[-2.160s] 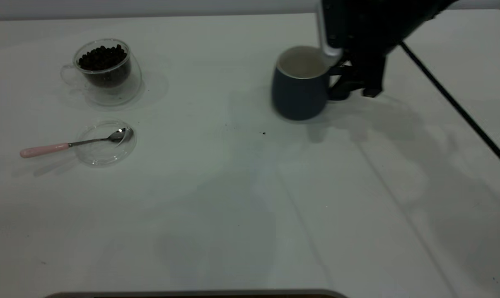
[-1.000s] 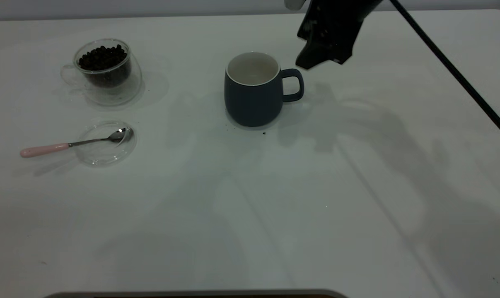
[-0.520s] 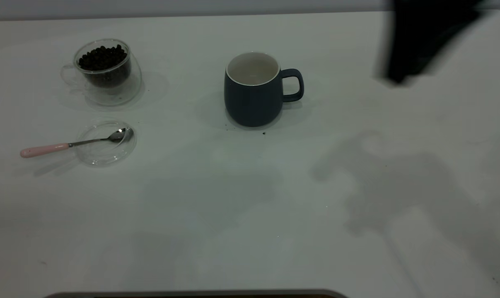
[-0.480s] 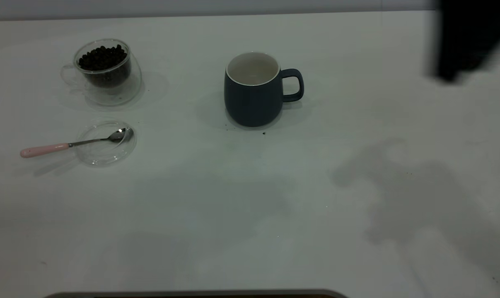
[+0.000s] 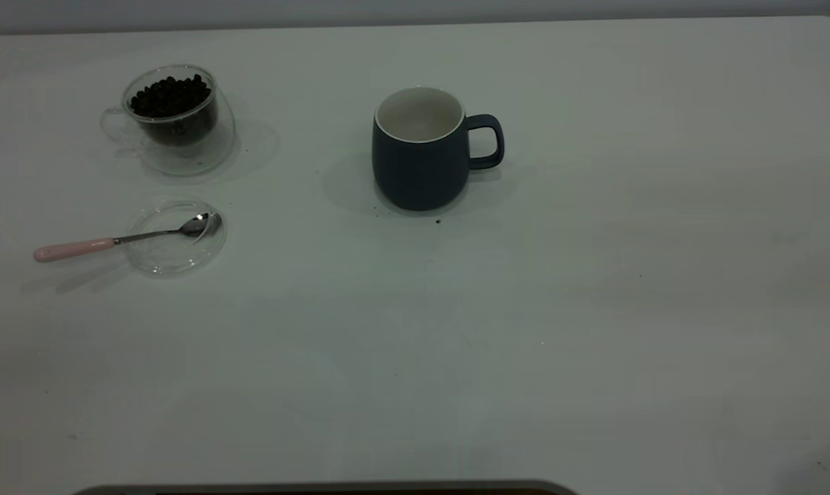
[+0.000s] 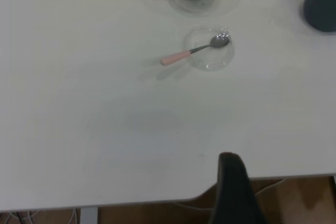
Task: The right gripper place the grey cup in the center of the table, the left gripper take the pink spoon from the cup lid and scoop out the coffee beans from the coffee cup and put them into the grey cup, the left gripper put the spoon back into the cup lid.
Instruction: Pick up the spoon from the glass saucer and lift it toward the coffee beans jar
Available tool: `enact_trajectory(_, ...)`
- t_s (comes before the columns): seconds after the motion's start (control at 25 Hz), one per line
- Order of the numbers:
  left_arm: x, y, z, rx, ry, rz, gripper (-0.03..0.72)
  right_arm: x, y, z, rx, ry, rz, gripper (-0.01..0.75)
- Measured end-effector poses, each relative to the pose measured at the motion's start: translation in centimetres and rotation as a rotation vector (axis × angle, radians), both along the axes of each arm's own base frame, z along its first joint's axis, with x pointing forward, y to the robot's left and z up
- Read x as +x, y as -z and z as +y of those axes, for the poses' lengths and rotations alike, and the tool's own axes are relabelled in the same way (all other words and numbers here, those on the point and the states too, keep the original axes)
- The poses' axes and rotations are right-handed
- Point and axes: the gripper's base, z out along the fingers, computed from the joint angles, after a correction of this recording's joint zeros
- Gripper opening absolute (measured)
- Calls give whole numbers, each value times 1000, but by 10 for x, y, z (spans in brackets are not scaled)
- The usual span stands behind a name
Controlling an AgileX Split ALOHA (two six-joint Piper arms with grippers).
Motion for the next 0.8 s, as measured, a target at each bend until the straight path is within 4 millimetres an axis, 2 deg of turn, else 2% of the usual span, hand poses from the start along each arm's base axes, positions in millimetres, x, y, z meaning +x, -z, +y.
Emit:
enact_trajectory(0.2,0,0,0,0,0,0,522,-40,-7,-9,114,98,-295,537)
enact_trajectory(0.4,0,0,0,0,0,0,522,-70,-8,-15,184,176,-462,537)
enact_trajectory(0.64,0,0,0,0,0,0,522,-94,-10,-19,195,252,-630,537)
enact_trajectory(0.8,0,0,0,0,0,0,522,-96,-10,-19,175,314,-647,537)
